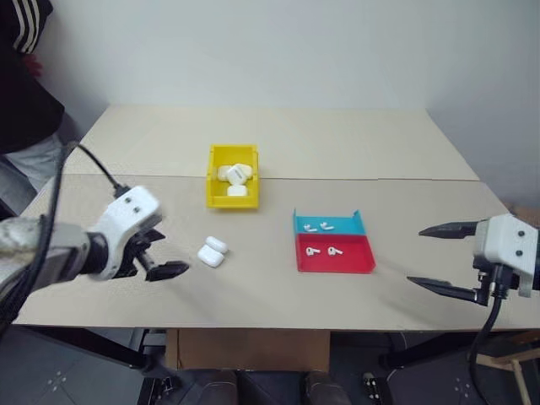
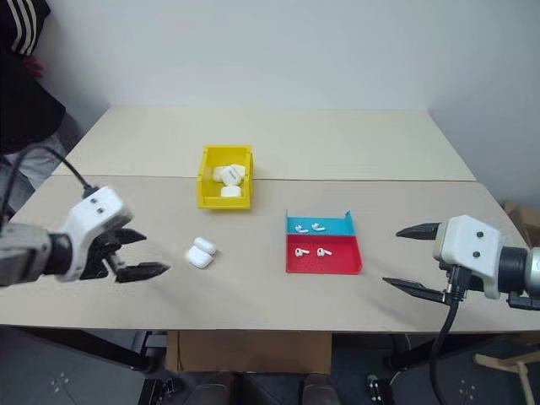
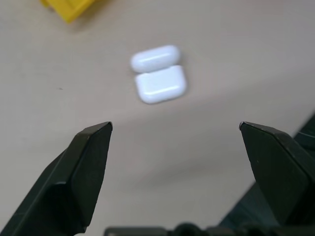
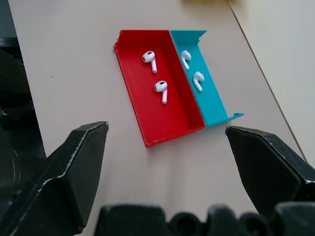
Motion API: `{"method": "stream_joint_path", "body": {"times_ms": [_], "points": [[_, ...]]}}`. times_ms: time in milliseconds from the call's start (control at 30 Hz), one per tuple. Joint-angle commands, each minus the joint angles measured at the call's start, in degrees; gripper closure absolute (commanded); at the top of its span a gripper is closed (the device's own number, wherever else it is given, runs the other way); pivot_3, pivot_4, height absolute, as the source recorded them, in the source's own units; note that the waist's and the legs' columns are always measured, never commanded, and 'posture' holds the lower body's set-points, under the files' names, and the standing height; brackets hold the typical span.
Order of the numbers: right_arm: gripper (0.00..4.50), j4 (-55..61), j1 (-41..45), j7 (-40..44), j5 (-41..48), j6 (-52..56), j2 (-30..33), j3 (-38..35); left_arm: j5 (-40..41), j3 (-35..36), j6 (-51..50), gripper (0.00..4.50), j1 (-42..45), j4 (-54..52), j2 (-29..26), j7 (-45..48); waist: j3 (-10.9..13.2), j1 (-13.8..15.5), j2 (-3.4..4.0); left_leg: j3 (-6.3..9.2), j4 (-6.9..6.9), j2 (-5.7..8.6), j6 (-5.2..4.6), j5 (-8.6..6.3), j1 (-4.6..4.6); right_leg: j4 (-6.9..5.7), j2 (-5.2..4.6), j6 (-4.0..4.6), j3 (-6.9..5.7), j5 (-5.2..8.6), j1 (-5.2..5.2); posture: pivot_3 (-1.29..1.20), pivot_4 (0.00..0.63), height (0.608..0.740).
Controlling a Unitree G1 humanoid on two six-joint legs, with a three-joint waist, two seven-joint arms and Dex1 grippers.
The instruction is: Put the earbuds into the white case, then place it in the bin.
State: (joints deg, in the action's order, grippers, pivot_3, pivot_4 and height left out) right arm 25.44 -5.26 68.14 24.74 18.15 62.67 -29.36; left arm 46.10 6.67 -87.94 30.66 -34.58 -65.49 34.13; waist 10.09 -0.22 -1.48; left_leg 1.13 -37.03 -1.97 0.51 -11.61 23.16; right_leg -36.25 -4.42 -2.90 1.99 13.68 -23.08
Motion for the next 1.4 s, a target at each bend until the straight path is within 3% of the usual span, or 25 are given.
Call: {"method": "stream_joint_path", "body": {"times_ms": [33,367,567,867,1400], "points": [[0.05,0.57,1.05,-1.01,-0.21,-0.57,-0.10,0.04,3.69,-6.26,-4.56,0.00,7.71,5.78,-0.13,-7.26,0.01,-0.58,-0.01,0.00,0.01,0.00,0.00,0.00,0.01,0.00,0.02,0.00,0.06,0.00,-0.03,0.00,0.150,0.740],[0.05,-1.66,0.86,0.65,-0.70,-2.09,-0.38,2.00,27.15,-19.13,-4.56,0.00,19.49,19.69,0.06,-28.24,0.08,-0.57,-0.14,-0.07,0.06,0.01,0.00,0.00,-0.01,-0.01,0.00,0.00,0.19,0.01,-0.08,0.00,0.150,0.740],[0.05,-2.94,1.36,0.58,-0.54,-2.53,-0.62,2.90,36.59,-24.44,-4.56,0.00,23.08,25.39,5.24,-41.24,0.09,-0.47,-0.15,-0.08,0.04,0.03,0.02,0.01,-0.03,-0.06,0.00,0.01,0.23,-0.01,-0.07,0.00,0.150,0.740],[0.05,0.00,-2.59,-0.63,-0.69,-1.01,-2.09,0.83,35.64,-29.84,-4.56,0.00,25.87,29.37,12.22,-51.82,0.10,-0.47,-0.18,-0.08,0.04,0.06,0.09,0.05,-0.01,-0.08,0.00,0.11,0.25,-0.09,-0.09,0.00,0.150,0.740],[0.05,2.32,-6.32,-2.56,-1.21,-0.35,-2.51,-1.61,30.23,-33.11,-4.56,0.00,26.39,33.74,16.71,-51.01,0.10,-0.39,-0.20,-0.09,0.04,0.08,0.26,0.15,0.00,-0.05,-0.01,0.03,0.26,-0.10,-0.08,0.00,0.150,0.740]]}}
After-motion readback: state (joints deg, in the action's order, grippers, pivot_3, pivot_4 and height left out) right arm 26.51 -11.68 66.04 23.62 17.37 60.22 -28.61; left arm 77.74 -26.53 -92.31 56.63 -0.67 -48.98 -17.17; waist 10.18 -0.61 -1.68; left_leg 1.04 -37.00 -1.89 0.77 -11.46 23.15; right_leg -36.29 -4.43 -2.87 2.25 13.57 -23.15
